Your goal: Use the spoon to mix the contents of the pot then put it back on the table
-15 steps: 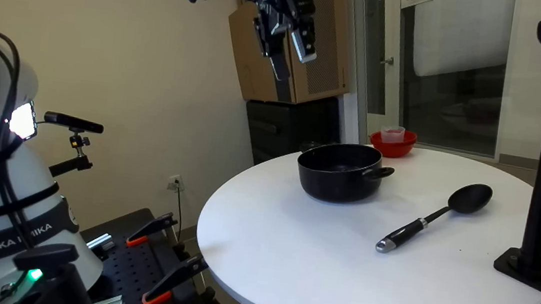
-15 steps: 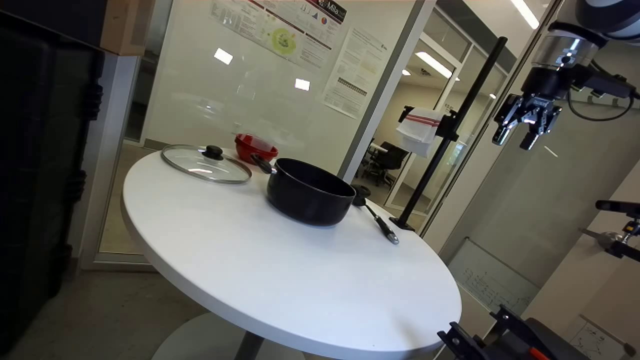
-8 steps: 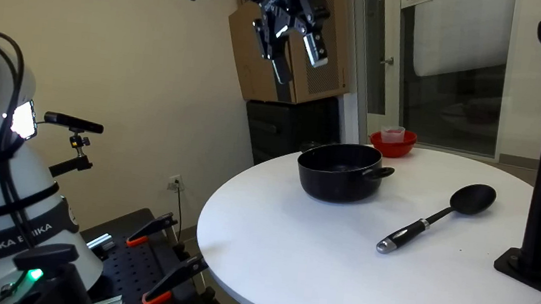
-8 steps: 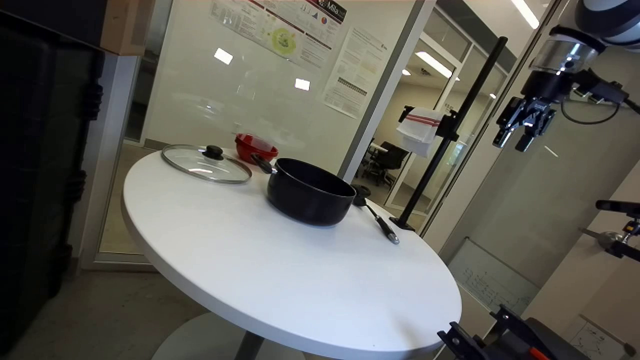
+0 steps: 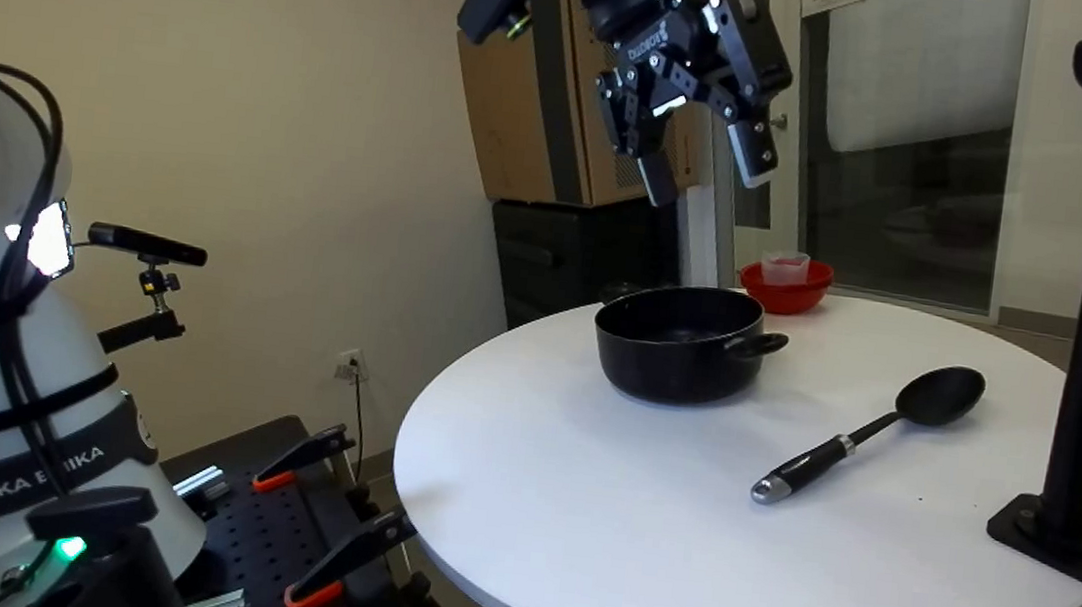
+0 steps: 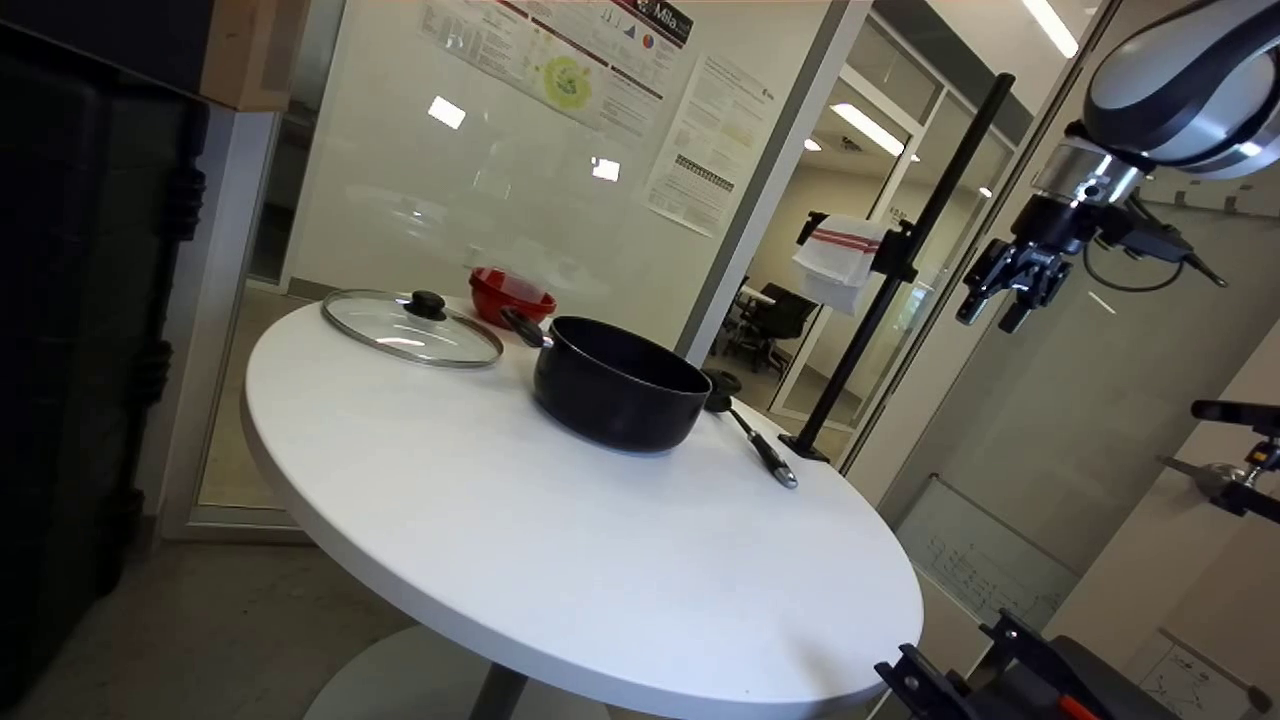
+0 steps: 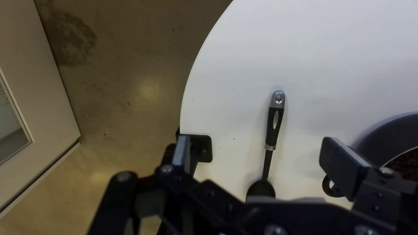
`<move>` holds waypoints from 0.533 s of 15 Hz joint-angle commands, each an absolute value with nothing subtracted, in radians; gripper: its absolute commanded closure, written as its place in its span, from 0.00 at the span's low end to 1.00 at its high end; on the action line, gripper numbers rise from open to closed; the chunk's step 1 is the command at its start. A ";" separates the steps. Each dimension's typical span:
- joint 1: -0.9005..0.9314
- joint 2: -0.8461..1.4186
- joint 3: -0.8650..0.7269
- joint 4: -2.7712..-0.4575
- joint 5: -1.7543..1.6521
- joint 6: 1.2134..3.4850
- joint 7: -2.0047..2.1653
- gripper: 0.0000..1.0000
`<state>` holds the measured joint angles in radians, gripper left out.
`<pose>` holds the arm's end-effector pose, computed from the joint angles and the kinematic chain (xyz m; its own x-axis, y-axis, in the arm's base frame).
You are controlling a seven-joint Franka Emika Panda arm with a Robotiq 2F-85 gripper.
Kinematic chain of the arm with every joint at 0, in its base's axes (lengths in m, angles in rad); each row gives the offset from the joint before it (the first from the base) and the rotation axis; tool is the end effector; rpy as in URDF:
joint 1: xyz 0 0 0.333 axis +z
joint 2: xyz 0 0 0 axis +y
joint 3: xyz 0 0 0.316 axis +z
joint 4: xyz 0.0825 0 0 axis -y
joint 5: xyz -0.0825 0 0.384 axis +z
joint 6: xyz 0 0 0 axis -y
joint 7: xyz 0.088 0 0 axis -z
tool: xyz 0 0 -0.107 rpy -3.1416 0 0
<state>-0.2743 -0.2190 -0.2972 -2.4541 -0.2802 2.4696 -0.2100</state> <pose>0.4002 -0.2579 0.3994 0.9741 -0.1418 0.1759 -0.1758 -0.9648 0.1955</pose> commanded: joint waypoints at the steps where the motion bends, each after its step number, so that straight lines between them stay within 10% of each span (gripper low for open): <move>1: -0.279 -0.209 -0.291 -2.446 -0.275 2.468 -0.212 0.00; 8: -0.263 -0.021 -0.259 -2.368 -0.326 2.490 -0.191 0.00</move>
